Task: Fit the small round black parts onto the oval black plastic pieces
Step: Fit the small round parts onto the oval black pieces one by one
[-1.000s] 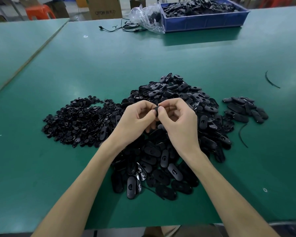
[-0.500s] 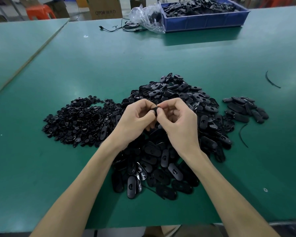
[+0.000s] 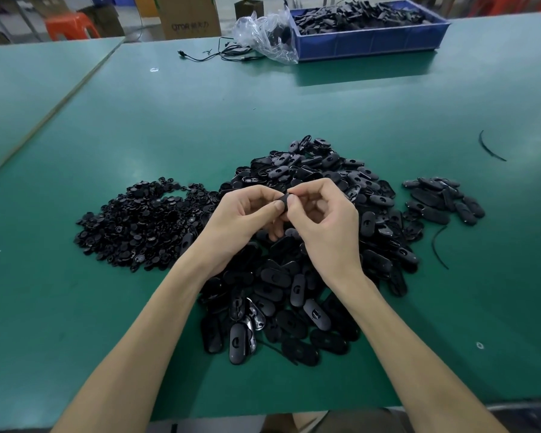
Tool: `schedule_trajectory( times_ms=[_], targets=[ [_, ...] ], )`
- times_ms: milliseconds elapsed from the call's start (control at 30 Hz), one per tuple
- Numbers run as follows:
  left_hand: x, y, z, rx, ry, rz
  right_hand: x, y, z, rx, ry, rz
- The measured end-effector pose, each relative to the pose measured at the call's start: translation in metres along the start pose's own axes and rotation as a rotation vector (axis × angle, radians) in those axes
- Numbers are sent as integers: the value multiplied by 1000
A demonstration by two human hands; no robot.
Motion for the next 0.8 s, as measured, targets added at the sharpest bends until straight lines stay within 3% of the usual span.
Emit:
schedule_trajectory(
  times_ms=[267, 400, 467, 633, 800],
  targets=[
    [-3, -1, 0, -14, 25, 42, 1, 0, 7, 41, 4, 1],
    [-19, 6, 17, 10, 137, 193, 3, 3, 18, 81, -129, -21],
    [-14, 15, 39, 64, 203, 192, 11, 2, 18, 63, -195, -97],
    [67, 48, 83, 162, 425, -61, 30, -2, 20, 47, -451, -280],
    [170, 88, 76, 142, 556, -265, 33, -11, 21, -27, -486, -411]
  ],
)
Point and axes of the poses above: each hand's wrist, its own y-axis towards the middle knuckle, its own x-axis out of the palm, z = x × y, the point moved 9 cm from there along y, towards the middle knuckle, and after that the axes turned 2 degrees about z, right-handed, at the moved point
